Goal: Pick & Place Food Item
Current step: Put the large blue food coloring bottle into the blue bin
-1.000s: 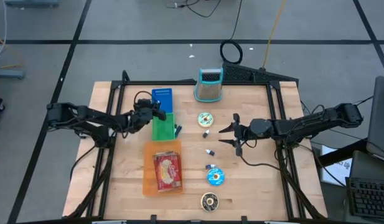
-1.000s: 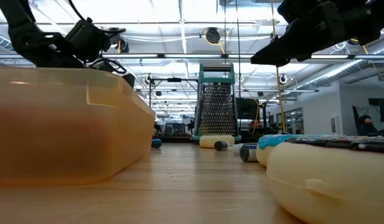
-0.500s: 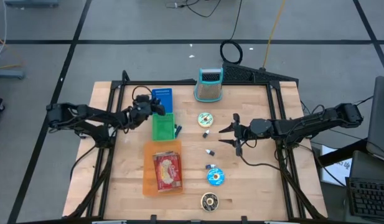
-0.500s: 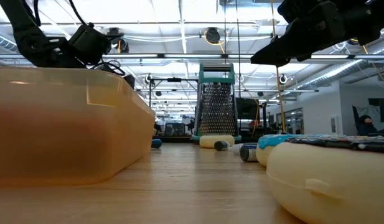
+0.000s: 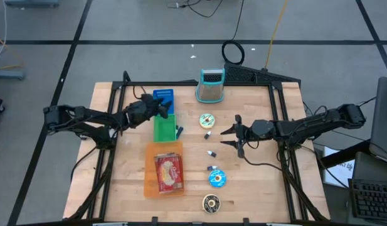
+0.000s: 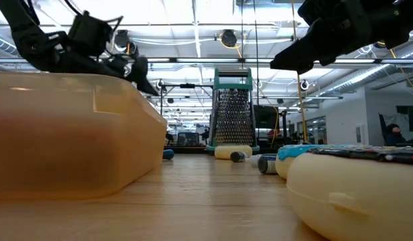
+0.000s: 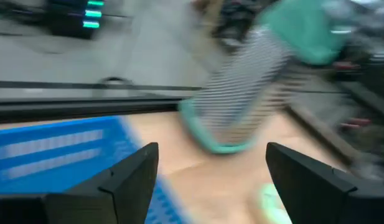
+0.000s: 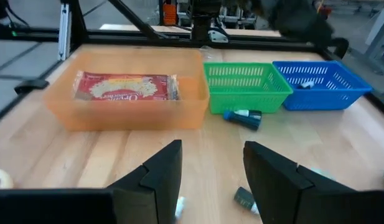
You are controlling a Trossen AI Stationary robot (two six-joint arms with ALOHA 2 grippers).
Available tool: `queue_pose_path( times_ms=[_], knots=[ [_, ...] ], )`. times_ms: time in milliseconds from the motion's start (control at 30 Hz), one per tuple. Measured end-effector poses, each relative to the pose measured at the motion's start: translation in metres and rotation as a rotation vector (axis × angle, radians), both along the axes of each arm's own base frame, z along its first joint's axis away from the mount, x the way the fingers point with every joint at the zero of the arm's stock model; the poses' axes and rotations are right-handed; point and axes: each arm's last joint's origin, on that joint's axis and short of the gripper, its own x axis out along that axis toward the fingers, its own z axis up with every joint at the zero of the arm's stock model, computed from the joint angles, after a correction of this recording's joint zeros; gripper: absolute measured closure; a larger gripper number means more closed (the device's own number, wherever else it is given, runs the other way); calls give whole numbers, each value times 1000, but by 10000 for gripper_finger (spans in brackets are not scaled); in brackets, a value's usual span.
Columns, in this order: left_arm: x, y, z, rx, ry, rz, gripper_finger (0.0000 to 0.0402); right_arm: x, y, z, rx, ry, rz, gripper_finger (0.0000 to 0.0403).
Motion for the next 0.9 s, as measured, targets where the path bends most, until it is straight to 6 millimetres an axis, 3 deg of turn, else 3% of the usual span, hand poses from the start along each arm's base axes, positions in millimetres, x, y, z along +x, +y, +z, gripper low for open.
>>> queue_pose_path(
  times_ms=[167,333,567,733,900],
  knots=[
    [4,-18,26,46,-189,-236,101,1,12,-14,71,-10,57,243],
    [9,-43,30,97,-197,-423,101,5,23,-42,105,-28,86,243],
    [12,-68,29,127,-171,-454,101,26,47,-82,-13,159,98,241],
    [12,-73,29,132,-162,-431,101,48,65,-80,-68,170,207,226],
    [12,-73,29,126,-166,-403,101,85,55,-56,-123,266,155,217]
  ],
)
